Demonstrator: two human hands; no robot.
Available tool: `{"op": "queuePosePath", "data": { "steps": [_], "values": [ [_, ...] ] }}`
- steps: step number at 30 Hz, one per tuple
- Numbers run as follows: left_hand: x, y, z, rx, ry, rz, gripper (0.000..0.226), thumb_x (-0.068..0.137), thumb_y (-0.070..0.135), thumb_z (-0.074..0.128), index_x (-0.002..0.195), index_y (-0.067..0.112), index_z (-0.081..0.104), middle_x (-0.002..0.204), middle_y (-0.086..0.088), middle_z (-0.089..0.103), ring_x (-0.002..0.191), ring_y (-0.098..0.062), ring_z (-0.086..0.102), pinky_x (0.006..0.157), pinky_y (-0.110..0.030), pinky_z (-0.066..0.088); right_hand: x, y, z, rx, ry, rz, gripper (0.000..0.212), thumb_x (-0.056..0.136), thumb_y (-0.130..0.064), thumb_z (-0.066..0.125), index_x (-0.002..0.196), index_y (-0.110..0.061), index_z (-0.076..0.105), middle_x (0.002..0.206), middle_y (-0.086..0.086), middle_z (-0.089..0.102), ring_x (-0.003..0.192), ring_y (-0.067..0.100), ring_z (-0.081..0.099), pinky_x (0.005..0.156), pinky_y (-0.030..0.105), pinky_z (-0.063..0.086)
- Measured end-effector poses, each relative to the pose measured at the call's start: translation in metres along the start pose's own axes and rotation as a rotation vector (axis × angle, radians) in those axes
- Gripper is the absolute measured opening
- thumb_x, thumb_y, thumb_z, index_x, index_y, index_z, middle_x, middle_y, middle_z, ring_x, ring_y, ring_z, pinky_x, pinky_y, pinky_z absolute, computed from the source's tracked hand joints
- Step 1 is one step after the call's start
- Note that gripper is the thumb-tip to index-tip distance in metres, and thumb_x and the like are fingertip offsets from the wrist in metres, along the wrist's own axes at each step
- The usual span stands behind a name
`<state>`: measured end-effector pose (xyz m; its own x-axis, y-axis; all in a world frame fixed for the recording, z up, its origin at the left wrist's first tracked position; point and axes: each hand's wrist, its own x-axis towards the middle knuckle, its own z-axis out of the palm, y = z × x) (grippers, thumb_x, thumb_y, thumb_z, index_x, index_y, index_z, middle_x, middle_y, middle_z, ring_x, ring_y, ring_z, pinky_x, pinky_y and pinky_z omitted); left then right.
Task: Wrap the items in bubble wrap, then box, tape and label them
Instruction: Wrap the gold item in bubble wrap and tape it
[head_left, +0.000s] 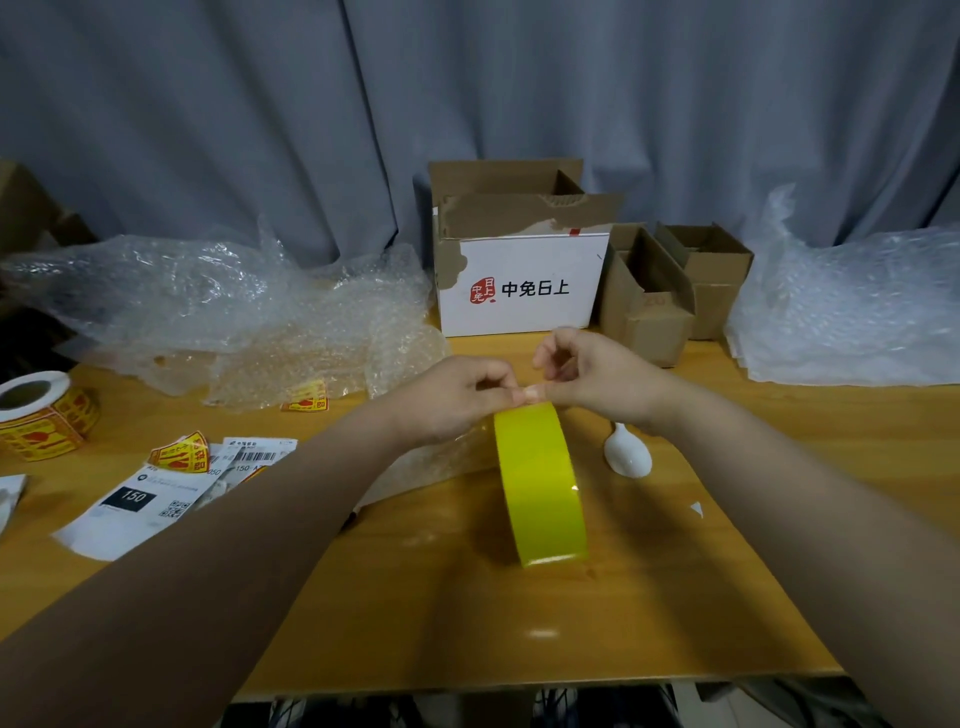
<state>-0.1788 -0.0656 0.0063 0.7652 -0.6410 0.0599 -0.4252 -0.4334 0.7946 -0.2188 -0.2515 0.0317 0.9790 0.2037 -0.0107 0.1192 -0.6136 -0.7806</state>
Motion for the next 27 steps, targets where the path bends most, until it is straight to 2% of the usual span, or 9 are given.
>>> {"op": "queuePosePath", "data": {
  "steps": [2, 5, 8, 10, 12, 15, 19, 22, 27],
  "values": [
    [0.0, -0.002, 0.001, -0.002, 0.031, 0.002, 0.021, 0.091, 0.024, 0.059, 0.083, 0.005, 0.062, 0.078, -0.01, 0.056, 0.075, -0.019, 0.05, 0.072, -0.035, 0.039, -0.012, -0.007, 0.006, 0.215, 0.04, 0.171, 0.026, 0.087, -0.033, 0.066, 0.103, -0.017, 0.053, 0.08, 0.004, 0.058, 0.068, 0.017, 0.058, 0.065, 0.034, 0.051],
    [0.0, -0.006, 0.003, 0.007, 0.077, 0.006, 0.019, 0.093, 0.017, 0.055, 0.083, 0.001, 0.059, 0.076, -0.01, 0.052, 0.072, -0.02, 0.047, 0.068, -0.035, 0.037, -0.034, -0.018, 0.016, 0.336, -0.041, 0.337, 0.051, 0.081, -0.054, 0.063, 0.12, -0.025, 0.046, 0.092, 0.006, 0.064, 0.076, 0.02, 0.063, 0.062, 0.03, 0.05],
    [0.0, -0.009, 0.004, 0.01, 0.099, -0.002, 0.019, 0.094, 0.018, 0.054, 0.082, 0.004, 0.058, 0.076, -0.01, 0.051, 0.07, -0.02, 0.046, 0.066, -0.035, 0.036, -0.043, -0.024, 0.021, 0.45, 0.048, 0.359, 0.061, 0.081, -0.045, 0.069, 0.131, -0.026, 0.041, 0.096, 0.008, 0.064, 0.078, 0.02, 0.061, 0.061, 0.031, 0.048],
    [0.0, -0.01, 0.005, 0.016, 0.128, -0.003, 0.021, 0.094, 0.021, 0.054, 0.081, 0.004, 0.058, 0.075, -0.01, 0.051, 0.07, -0.02, 0.046, 0.066, -0.034, 0.036, -0.043, -0.029, 0.024, 0.46, 0.082, 0.368, 0.049, 0.084, -0.039, 0.069, 0.124, -0.021, 0.046, 0.09, 0.006, 0.061, 0.075, 0.019, 0.058, 0.06, 0.03, 0.045],
    [0.001, -0.01, 0.007, 0.029, 0.181, -0.002, 0.021, 0.094, 0.022, 0.054, 0.076, 0.011, 0.057, 0.074, -0.008, 0.051, 0.071, -0.019, 0.046, 0.067, -0.032, 0.036, -0.04, -0.037, 0.028, 0.453, 0.115, 0.373, 0.023, 0.087, -0.035, 0.066, 0.099, -0.019, 0.054, 0.076, 0.003, 0.057, 0.066, 0.017, 0.055, 0.058, 0.029, 0.043],
    [0.0, -0.006, 0.008, 0.092, 0.223, 0.0, 0.024, 0.095, 0.023, 0.052, 0.071, 0.024, 0.053, 0.072, 0.001, 0.053, 0.072, -0.015, 0.049, 0.068, -0.031, 0.039, -0.035, -0.043, 0.03, 0.47, 0.135, 0.41, 0.02, 0.091, -0.031, 0.062, 0.078, -0.018, 0.052, 0.066, 0.003, 0.053, 0.059, 0.017, 0.052, 0.056, 0.027, 0.042],
    [0.001, -0.004, 0.01, 0.104, 0.293, -0.02, 0.018, 0.097, 0.022, 0.049, 0.082, 0.014, 0.056, 0.078, 0.01, 0.063, 0.066, -0.013, 0.051, 0.064, -0.03, 0.043, -0.038, -0.033, 0.038, 0.371, 0.022, 0.515, 0.019, 0.092, -0.03, 0.06, 0.087, -0.012, 0.058, 0.058, 0.002, 0.05, 0.052, 0.015, 0.046, 0.049, 0.023, 0.037],
    [0.003, -0.006, 0.01, 0.124, 0.3, -0.026, 0.018, 0.096, 0.022, 0.052, 0.084, 0.009, 0.057, 0.076, 0.013, 0.064, 0.066, -0.02, 0.056, 0.064, -0.034, 0.047, -0.042, -0.022, 0.047, 0.434, -0.003, 0.588, 0.021, 0.095, -0.03, 0.057, 0.099, -0.009, 0.058, 0.064, 0.004, 0.05, 0.054, 0.015, 0.046, 0.044, 0.022, 0.036],
    [0.007, -0.007, 0.017, 0.206, 0.37, -0.016, 0.018, 0.092, 0.022, 0.059, 0.081, 0.008, 0.055, 0.08, -0.007, 0.066, 0.072, -0.025, 0.059, 0.065, -0.038, 0.048, -0.036, -0.016, 0.042, 0.468, 0.046, 0.608, 0.019, 0.093, -0.029, 0.06, 0.094, -0.01, 0.057, 0.059, 0.003, 0.051, 0.048, 0.014, 0.047, 0.039, 0.019, 0.037]
  ]
}}
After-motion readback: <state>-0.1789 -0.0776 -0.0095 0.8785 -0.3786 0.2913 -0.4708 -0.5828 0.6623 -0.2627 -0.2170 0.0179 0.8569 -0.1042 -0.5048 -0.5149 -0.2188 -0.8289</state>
